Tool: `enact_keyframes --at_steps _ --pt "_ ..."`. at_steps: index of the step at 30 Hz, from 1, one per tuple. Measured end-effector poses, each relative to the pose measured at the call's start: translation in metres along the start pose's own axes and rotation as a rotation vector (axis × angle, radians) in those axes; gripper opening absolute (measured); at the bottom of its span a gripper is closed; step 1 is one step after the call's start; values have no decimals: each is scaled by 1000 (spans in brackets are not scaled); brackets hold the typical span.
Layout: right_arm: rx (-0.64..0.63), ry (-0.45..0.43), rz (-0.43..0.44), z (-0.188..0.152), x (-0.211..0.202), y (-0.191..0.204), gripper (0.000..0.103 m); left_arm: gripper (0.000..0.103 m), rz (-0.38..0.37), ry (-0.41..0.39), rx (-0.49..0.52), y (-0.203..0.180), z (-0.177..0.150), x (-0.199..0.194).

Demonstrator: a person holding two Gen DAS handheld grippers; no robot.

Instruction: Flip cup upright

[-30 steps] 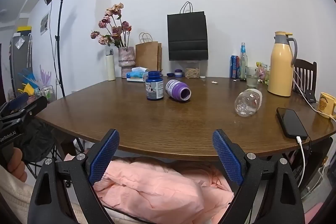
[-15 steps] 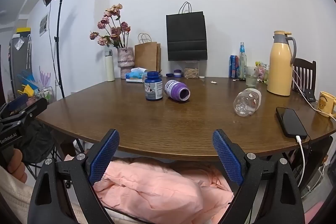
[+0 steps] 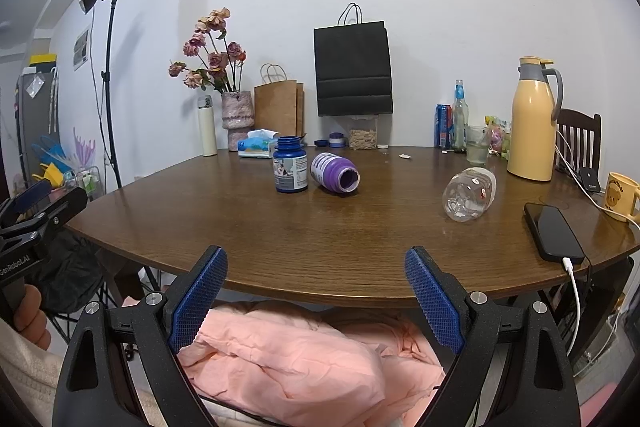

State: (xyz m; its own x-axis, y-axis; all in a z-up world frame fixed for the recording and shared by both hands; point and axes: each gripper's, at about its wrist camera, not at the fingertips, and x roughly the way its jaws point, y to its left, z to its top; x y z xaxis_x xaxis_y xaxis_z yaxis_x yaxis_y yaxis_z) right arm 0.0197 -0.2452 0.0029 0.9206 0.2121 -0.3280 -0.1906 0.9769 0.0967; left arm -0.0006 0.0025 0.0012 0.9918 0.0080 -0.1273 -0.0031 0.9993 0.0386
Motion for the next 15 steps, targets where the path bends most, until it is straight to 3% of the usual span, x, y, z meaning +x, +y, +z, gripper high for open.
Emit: enact_keyframes --at_steps 15 --pt "-1 7 -1 -2 3 -1 94 103 1 2 6 -1 0 0"
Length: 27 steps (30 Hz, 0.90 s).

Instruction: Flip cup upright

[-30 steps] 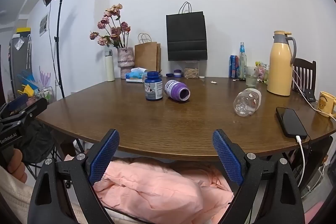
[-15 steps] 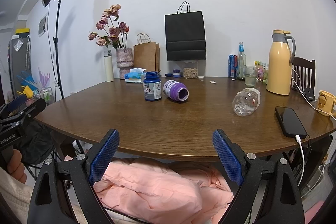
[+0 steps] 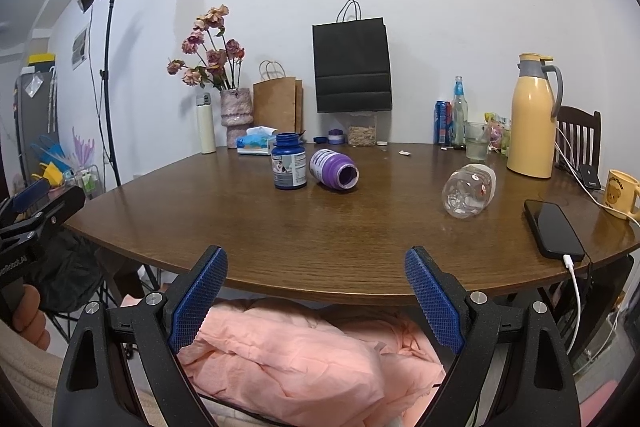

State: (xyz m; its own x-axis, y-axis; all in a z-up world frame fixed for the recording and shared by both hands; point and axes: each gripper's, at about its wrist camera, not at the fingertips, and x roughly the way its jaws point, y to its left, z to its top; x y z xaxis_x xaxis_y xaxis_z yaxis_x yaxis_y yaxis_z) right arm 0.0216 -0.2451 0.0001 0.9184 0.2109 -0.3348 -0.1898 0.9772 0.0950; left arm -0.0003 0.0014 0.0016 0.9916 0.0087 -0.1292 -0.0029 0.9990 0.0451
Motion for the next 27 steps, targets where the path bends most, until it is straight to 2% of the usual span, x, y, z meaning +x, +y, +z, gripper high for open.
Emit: enact_keyframes --at_steps 27 --pt "-4 -1 1 1 0 3 94 103 0 8 2 -1 0 0"
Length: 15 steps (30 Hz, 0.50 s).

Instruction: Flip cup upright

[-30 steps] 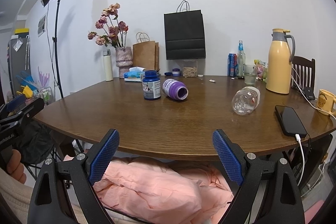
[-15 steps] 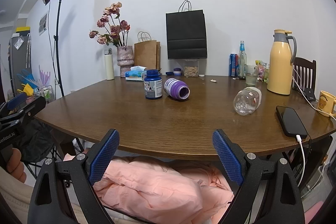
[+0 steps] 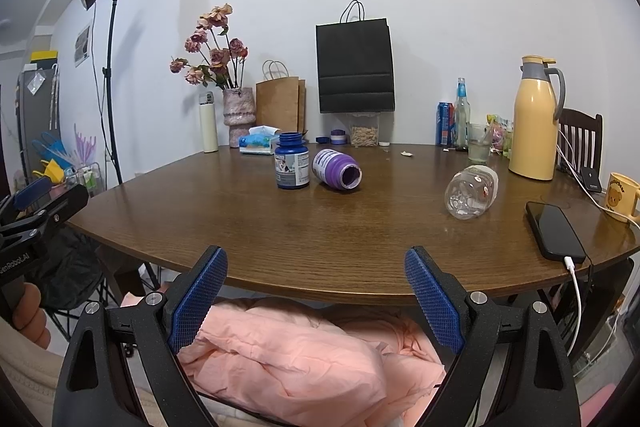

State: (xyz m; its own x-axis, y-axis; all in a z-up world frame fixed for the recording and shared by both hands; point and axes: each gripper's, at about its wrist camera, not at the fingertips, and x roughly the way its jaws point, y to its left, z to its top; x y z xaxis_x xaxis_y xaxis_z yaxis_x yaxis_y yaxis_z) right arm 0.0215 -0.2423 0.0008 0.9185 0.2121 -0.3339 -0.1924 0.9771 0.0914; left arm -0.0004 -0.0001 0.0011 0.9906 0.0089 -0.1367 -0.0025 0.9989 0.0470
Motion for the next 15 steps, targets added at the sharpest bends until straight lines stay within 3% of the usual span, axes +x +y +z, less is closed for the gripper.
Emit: enact_keyframes --at_steps 15 --pt "-2 2 2 -2 -1 -1 94 103 -34 29 27 -7 -4 7"
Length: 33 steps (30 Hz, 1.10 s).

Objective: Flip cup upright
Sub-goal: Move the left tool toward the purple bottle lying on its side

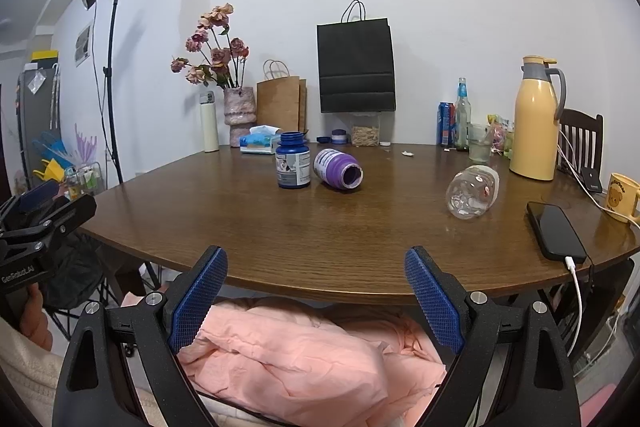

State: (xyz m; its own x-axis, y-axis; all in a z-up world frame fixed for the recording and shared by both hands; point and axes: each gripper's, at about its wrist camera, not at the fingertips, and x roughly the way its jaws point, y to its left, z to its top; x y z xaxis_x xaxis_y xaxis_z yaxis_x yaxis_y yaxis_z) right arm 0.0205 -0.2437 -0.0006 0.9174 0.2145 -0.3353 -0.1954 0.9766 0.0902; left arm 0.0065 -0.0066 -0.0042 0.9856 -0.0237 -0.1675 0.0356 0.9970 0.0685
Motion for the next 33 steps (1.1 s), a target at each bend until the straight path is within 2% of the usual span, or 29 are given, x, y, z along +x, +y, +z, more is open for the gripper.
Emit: enact_keyframes --at_steps 7,10,13,17,21,24,25,26,27,30,33 --pt "-6 40 23 4 14 -1 94 103 51 2 5 8 6 22" --pt "-25 47 29 13 30 -3 94 103 30 13 8 11 13 41" --pt "-56 61 35 31 59 -5 94 103 17 29 -36 14 21 62" --pt "-52 146 65 62 123 -17 94 103 -9 72 -87 12 35 97" --pt "-66 181 64 95 195 -39 94 103 -132 96 -29 -9 59 138" --pt "-115 185 59 113 239 -48 94 103 -192 151 -28 -21 73 172" --pt "-122 220 68 117 253 -50 94 103 -201 164 -32 -23 76 182" --pt "-135 311 87 121 277 -51 94 103 -206 185 -41 -24 79 193" --pt "-147 345 85 123 289 -50 94 103 -213 201 -53 -25 81 202" --pt "-190 380 78 125 318 -45 94 103 -213 260 -82 -27 84 231" --pt "-191 479 132 118 346 -41 94 103 -142 315 -56 -31 81 250"
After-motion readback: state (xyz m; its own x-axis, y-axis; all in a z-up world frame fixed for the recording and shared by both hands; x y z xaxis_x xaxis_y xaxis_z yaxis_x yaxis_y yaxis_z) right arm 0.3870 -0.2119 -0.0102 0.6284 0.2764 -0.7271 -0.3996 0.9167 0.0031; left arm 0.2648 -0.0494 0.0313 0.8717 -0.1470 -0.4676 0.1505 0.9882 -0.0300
